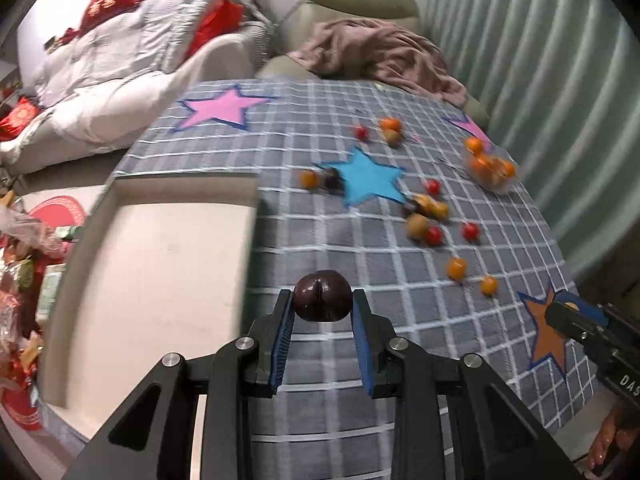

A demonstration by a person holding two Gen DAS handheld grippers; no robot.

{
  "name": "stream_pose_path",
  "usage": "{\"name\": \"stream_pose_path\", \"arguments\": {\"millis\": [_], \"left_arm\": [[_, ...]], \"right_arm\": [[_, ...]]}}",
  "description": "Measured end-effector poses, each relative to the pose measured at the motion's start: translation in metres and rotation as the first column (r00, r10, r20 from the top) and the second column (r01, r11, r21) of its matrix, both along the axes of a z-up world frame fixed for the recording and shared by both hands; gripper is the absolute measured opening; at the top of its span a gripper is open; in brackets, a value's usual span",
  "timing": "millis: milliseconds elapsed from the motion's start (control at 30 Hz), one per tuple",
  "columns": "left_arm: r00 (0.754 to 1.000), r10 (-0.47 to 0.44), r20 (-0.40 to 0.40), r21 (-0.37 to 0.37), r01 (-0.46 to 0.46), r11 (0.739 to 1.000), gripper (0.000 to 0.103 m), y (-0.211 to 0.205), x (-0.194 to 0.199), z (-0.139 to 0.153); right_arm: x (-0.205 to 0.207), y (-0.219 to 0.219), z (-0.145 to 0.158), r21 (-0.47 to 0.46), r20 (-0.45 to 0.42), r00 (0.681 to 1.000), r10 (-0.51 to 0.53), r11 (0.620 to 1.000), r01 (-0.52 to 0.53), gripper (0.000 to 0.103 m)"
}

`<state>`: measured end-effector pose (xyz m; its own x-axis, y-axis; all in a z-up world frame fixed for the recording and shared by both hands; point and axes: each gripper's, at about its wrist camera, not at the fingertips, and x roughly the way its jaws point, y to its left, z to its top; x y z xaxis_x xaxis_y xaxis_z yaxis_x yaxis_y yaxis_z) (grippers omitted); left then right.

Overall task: Organize fruits
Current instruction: 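Carry both fruits over the white tray and open both tools to drop them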

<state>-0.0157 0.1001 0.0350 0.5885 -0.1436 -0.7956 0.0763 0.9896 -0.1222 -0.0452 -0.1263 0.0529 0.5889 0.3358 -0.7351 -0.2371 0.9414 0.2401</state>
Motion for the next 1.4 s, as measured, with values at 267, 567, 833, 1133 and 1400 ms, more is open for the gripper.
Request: {"name": "stream_pose_path", "arguments": {"millis": [267,567,833,1133,1400], "left_arm": [[0.994,0.111,0.015,0.038,-0.112,0.993,0.030,0.074,0.014,0.004],[0.976,0.217,-0.032,0.090,-0.213,0.973,0.030,0.130,0.052,-0.024],[0.964,0.248,-0.093,0.145,-0.233,0.962,0.030,0.138,0.078,-0.058],[0.959,0.261,-0.108,0.163,-0.242,0.957,0.030,0.139,0.087,-0.074],[0.932,0.348,-0.102,0.159,-0.330,0.931,0.074,0.156,0.085,-0.075]], "right_arm": [[0.042,0.091,0.020,0.001,0.000,0.988,0.156,0.988,-0.156,0.028],[0.103,0.190,0.009,0.017,-0.060,0.959,0.276,0.961,-0.275,0.028],[0.152,0.238,-0.039,-0.012,-0.154,0.948,0.279,0.959,-0.284,0.027],[0.165,0.261,-0.073,-0.073,-0.215,0.932,0.293,0.947,-0.314,0.028],[0.169,0.258,-0.075,-0.091,-0.235,0.934,0.269,0.951,-0.297,0.036]]}}
